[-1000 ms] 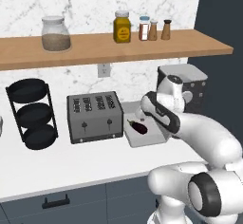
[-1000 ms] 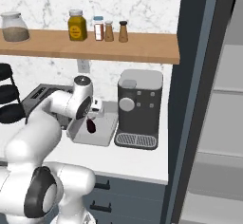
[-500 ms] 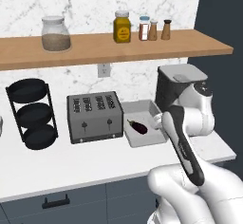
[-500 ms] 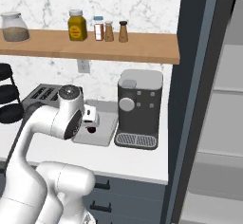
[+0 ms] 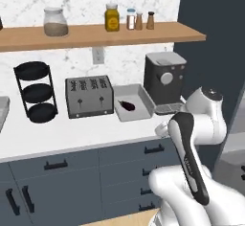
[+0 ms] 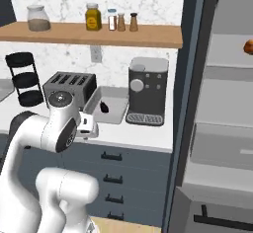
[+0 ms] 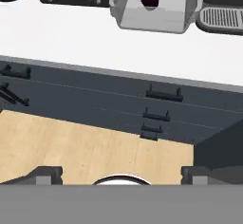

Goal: Place one eggplant and one chicken drumstick in each tupperware on the nearby counter, to pack two identical lunches.

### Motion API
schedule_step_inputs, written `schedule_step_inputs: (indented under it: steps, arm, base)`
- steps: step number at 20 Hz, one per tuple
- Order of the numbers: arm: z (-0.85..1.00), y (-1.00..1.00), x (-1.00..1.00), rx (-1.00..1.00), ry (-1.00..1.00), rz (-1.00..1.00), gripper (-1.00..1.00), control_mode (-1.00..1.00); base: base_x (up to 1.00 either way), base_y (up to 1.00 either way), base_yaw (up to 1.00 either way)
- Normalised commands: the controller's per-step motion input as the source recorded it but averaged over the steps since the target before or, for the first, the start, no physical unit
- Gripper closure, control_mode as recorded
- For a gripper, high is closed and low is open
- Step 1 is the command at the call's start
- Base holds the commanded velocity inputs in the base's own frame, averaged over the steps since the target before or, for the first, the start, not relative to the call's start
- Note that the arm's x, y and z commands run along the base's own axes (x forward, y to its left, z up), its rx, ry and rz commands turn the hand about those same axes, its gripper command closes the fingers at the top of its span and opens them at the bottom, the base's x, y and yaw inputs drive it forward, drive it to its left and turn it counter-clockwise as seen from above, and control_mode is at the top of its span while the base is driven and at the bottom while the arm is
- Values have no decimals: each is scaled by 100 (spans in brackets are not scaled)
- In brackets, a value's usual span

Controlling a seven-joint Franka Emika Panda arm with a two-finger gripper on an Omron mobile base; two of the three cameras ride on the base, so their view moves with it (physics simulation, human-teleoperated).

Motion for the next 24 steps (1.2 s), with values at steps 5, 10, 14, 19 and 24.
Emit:
schedule_step_inputs:
  steps: [5,10,14,19,24]
  arm:
    - [0,0,0,0,0,0,-100,100]
    - [0,0,0,0,0,0,-100,100]
    - [0,0,0,0,0,0,-100,100]
    - [0,0,0,0,0,0,-100,100]
    - [0,0,0,0,0,0,-100,100]
  base:
    - [-92,-83,-8]
    - [-21,-100,-20]
    - [0,-100,-15]
    - [3,-97,-9]
    - [54,-38,-1]
